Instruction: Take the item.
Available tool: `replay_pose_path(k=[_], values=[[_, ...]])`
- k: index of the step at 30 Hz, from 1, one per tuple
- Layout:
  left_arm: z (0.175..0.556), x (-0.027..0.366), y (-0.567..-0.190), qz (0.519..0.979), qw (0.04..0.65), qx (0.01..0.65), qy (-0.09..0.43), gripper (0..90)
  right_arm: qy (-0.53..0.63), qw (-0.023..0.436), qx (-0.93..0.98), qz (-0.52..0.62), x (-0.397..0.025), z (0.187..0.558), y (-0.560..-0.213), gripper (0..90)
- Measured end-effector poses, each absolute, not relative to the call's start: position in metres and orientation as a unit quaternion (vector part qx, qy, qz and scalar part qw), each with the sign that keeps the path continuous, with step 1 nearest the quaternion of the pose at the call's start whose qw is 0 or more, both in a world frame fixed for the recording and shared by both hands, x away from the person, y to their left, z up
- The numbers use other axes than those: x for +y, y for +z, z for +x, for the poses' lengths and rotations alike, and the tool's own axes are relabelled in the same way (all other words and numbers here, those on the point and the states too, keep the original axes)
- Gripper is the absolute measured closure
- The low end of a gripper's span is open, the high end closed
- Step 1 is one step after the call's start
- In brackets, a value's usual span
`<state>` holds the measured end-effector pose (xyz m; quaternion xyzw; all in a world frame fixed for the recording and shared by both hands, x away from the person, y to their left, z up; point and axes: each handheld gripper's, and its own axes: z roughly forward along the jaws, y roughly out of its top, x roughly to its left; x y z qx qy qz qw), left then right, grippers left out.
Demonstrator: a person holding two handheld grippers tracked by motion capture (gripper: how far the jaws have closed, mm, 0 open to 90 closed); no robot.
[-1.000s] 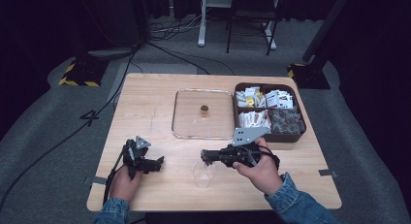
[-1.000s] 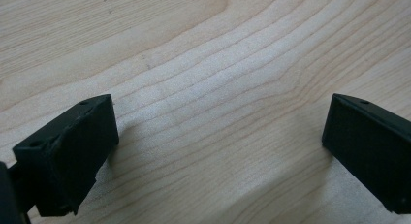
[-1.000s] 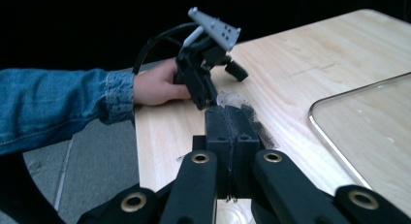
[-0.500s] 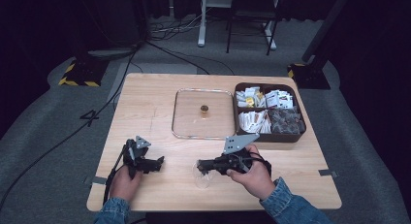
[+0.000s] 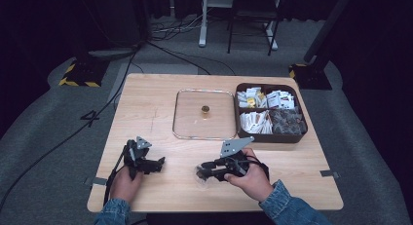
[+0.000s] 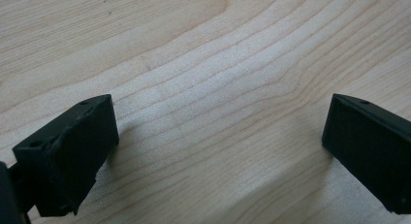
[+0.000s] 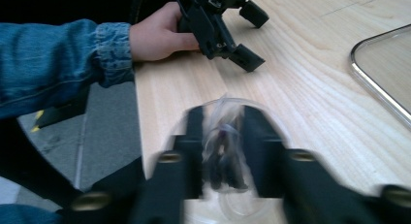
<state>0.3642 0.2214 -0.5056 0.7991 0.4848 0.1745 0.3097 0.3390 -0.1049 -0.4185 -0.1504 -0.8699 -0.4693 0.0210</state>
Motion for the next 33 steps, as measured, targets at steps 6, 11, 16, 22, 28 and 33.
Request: replay_pose_path(k=[6,11,16,22,28,33], values=[[0.364,0.221,-0.506,0.799,0.31,0.485,0.174,0.0,-0.476,0.007,-0.868,-0.145,-0.104,0.337,-0.414,52.5],[0.364,0.221,-0.506,0.799,0.31,0.485,0.174,0.0,-0.482,-0.001,-0.863,-0.153,-0.109,0.338,-0.41,44.1],[0.364,0.221,-0.506,0.799,0.31,0.485,0.174,0.0,-0.493,-0.023,-0.854,-0.165,-0.117,0.339,-0.403,33.1],[0.364,0.221,-0.506,0.799,0.31,0.485,0.174,0.0,-0.482,-0.066,-0.855,-0.179,-0.133,0.342,-0.393,19.5],[0.364,0.221,-0.506,0.799,0.31,0.485,0.174,0.0,-0.49,-0.082,-0.845,-0.2,-0.155,0.342,-0.385,17.6],[0.364,0.221,-0.506,0.799,0.31,0.485,0.174,0.0,-0.492,-0.092,-0.839,-0.214,-0.174,0.344,-0.382,17.7]])
